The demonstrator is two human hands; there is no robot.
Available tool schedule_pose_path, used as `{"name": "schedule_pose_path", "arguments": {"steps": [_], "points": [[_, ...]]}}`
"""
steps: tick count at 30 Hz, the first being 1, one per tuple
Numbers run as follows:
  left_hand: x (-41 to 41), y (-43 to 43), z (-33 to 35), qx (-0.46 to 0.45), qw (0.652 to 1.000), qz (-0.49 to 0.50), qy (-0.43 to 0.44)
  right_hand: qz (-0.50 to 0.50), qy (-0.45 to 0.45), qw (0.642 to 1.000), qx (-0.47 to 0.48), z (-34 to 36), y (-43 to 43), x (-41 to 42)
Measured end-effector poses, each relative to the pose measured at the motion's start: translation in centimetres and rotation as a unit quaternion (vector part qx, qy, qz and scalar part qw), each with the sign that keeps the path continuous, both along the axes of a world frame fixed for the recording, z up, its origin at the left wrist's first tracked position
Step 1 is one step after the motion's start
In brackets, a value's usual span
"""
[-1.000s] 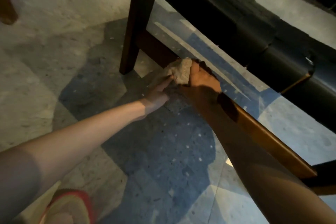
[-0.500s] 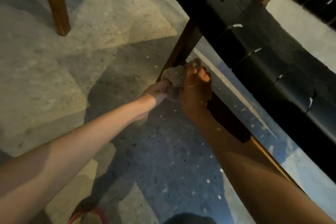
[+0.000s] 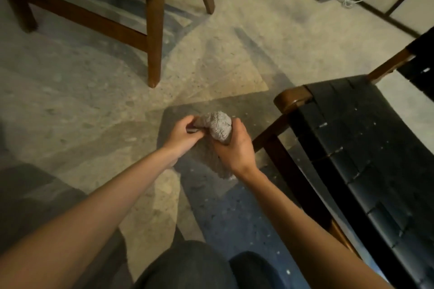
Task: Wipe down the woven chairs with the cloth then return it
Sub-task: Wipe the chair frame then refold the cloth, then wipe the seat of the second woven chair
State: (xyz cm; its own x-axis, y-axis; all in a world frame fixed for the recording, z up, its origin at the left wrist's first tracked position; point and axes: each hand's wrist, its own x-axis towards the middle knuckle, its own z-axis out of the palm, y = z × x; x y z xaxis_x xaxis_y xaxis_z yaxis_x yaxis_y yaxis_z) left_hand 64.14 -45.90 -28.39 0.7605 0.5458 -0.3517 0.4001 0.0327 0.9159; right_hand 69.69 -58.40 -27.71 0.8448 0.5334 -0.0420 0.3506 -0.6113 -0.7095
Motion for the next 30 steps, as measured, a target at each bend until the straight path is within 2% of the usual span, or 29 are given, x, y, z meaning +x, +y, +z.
{"name": "schedule_pose_path", "arguments": {"steps": [9,15,20,27,30], "points": [[0.2,5.6,18.4,0.115,0.993,0.003,-0.027,0.066,0.015,0.998,0.006,19.9,4.7,1.7],[-0.5,8.0,32.5,0.17,0.985,-0.004,0.003,0.083,0.033,0.993,-0.073,33.1,6.6,2.8],[-0.5,9.7,42.7,0.198,0.98,-0.019,0.01,0.104,-0.008,0.987,-0.122,42.3,7.6,3.7],[0.5,11.9,51.0,0.209,0.976,-0.053,-0.005,0.096,0.018,0.993,-0.064,51.0,8.8,5.6],[1.2,12.6,52.4,0.213,0.976,-0.047,-0.003,0.114,0.006,0.989,-0.094,52.8,9.0,7.3]]}}
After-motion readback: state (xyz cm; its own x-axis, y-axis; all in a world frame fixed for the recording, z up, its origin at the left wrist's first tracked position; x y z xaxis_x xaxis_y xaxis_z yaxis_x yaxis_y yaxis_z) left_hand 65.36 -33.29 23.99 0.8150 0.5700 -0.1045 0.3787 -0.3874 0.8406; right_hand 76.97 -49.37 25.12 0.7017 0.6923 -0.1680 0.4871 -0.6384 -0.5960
